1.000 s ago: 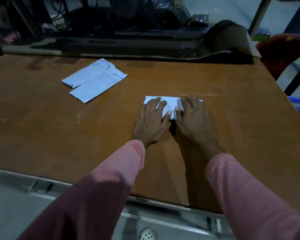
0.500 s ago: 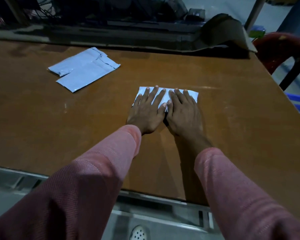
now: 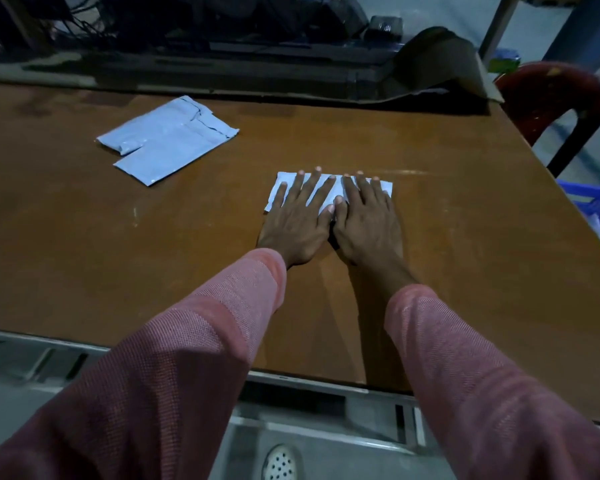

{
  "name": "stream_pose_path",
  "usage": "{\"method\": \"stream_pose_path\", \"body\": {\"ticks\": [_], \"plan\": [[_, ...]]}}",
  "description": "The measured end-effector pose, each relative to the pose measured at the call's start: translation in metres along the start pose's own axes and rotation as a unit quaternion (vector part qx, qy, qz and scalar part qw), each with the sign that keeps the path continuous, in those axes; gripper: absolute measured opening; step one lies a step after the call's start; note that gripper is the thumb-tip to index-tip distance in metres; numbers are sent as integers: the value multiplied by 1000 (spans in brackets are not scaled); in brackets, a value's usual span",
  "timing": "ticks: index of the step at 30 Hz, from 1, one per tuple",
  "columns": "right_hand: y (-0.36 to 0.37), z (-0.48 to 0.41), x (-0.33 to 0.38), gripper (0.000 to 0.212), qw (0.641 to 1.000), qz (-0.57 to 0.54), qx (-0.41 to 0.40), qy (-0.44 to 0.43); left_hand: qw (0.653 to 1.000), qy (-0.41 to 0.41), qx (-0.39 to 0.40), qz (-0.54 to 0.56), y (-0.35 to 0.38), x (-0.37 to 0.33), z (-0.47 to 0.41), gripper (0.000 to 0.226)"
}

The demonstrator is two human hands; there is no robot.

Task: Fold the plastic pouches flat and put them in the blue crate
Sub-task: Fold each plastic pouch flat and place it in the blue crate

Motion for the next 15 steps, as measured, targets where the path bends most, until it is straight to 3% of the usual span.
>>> {"method": "stream_pose_path", "body": {"ticks": [5,12,15], "plan": [[30,-16,-5,72,997,54,48,-32,999,-27,30,4,3,5,-6,56],[-1,-1,-1,58,999,25,-17,28,998,-13,-54,12,-3,7,-4,60],[6,-2,-2,63,1000,23,2,9,999,-35,-23,17,2,12,-8,57]]}}
Point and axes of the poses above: each hand's wrist, its own z-axis away from the middle knuckle, its own y-axis out of the palm, x = y × z, the point moved 4 cm from there along -z, towards the middle knuckle, and after that the axes turned 14 degrees about z, right-handed, at the moved point
